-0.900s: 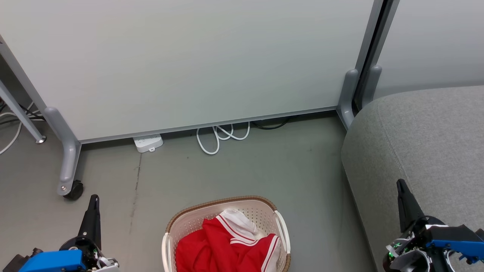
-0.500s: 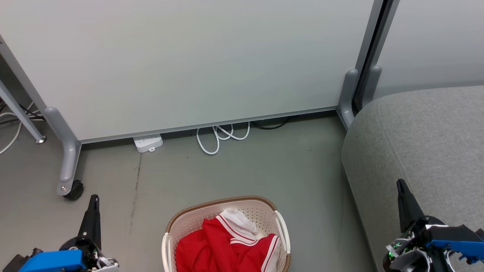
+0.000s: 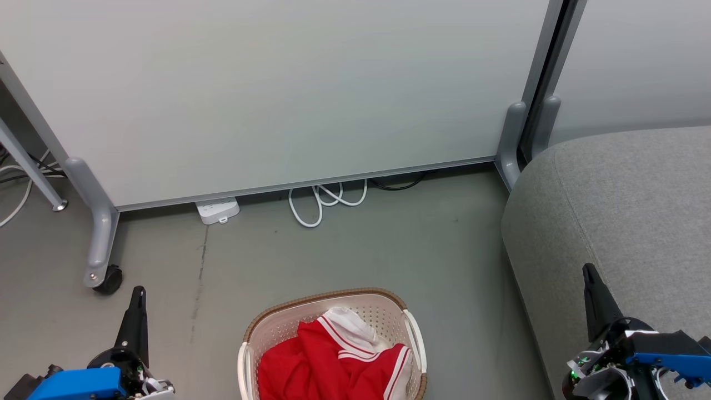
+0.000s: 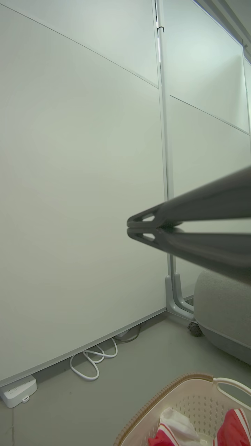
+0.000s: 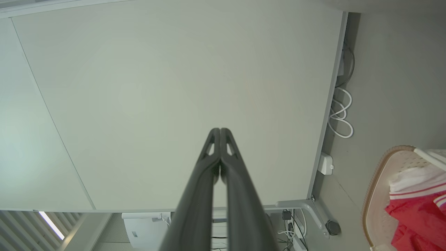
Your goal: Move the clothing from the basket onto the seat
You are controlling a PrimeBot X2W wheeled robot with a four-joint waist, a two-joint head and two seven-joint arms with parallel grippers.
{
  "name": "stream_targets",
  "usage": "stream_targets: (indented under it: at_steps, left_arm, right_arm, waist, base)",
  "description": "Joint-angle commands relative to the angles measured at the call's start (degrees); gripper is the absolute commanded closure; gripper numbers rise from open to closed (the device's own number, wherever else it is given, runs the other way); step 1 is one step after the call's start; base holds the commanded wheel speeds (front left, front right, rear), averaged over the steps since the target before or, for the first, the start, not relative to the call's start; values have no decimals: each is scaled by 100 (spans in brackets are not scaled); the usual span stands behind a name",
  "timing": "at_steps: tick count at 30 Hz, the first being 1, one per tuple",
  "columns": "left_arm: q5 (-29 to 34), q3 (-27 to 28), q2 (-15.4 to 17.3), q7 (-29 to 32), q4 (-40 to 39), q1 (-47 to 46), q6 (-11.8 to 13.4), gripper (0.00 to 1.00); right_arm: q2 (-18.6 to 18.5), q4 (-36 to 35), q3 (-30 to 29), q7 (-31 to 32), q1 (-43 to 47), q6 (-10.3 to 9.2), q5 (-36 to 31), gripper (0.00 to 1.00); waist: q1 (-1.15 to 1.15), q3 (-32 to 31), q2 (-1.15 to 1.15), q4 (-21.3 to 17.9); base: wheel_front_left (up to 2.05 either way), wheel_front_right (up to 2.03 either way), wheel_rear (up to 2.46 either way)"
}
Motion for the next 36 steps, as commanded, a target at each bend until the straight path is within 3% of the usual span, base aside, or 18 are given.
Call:
stream_targets:
  at_steps: [1, 6, 7, 21, 36]
  left_arm:
    - [-15, 1, 31, 12, -21, -72, -22, 100]
    - [-15, 1, 31, 12, -21, -72, -22, 100]
    - [1, -1, 0, -2, -1, -1, 0, 0]
    - [362, -114, -50, -274, 138, 26, 2, 0]
    - [2180, -268, -31, -658, -151, -120, 60, 0]
  right_arm:
    - [9, -21, -4, 6, -57, 0, 20, 100]
    - [9, -21, -4, 5, -57, 0, 20, 100]
    - [0, 0, 0, -2, 0, 0, -1, 0]
    - [18, 135, 99, -268, 121, -1, -375, 0]
    - [13, -104, 303, -655, 38, 0, -2040, 0]
  waist:
    - [0, 0, 0, 0]
    - [0, 0, 0, 0]
    - [0, 0, 0, 0]
    - [0, 16, 0, 5]
    - [0, 46, 0, 19]
  base:
    - [0, 0, 0]
    - [0, 0, 0]
    - [0, 0, 0]
    - [0, 0, 0]
    - [0, 0, 0]
